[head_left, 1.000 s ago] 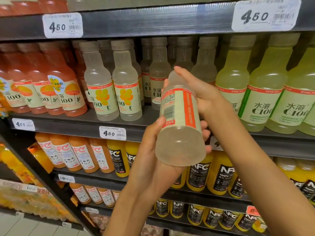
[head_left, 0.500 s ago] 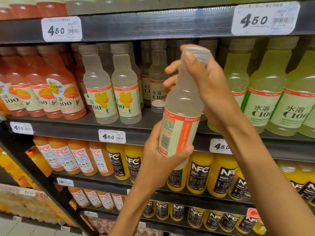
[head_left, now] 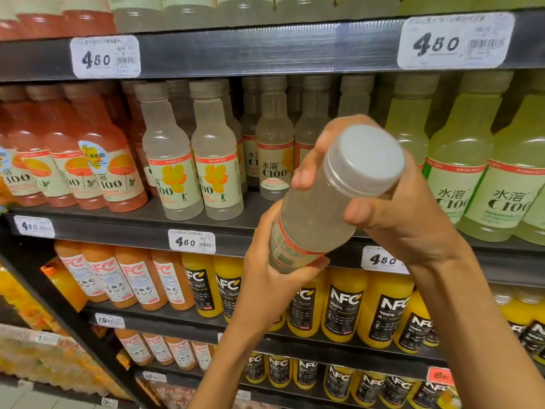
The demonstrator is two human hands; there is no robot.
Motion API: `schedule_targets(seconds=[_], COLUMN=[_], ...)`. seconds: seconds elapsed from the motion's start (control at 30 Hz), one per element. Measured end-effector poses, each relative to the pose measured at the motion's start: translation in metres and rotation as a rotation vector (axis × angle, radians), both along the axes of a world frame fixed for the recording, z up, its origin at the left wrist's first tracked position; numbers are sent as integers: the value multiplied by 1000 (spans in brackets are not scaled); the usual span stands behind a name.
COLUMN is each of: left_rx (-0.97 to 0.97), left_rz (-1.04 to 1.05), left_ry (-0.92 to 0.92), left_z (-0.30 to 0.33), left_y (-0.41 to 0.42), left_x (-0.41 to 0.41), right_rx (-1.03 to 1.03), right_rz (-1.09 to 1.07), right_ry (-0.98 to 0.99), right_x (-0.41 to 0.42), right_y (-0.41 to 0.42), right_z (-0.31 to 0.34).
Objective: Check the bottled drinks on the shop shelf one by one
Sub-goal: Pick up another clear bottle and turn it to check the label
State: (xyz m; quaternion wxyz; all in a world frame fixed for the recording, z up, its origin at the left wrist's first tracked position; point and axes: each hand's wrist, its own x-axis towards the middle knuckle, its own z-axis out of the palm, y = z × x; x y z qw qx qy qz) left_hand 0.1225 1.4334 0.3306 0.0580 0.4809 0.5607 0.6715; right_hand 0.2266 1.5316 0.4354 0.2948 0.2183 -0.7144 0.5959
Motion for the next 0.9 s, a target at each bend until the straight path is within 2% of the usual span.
schedule_targets(seconds=[0.17, 0.3, 0.4, 0.57, 0.7, 0.8, 0.9], left_rx=[-62, -119, -165, -156, -113, -92, -109], left_rz=[-176, -373, -443, -426, -305, -218, -237], left_ry=[-62, -200, -262, -349, -288, -243, -269], left_z=[-2, -7, -9, -11, -6, -3, 0], left_y=[-10, -12, -10, -8, -5, -2, -5], left_x=[2, 11, 16, 18, 22, 24, 19], right_rx=[-8, -88, -164, -213, -170, -192, -197], right_rz=[66, 82, 83, -183, -387, -414, -372], right_ry=[-49, -147, -218, -211, -118, -81, -100], right_x=[-2, -12, -17, -17, -15, -15, -14], right_y=[4, 6, 6, 5, -1, -5, 0], right_z=[4, 4, 3, 3, 3, -1, -1])
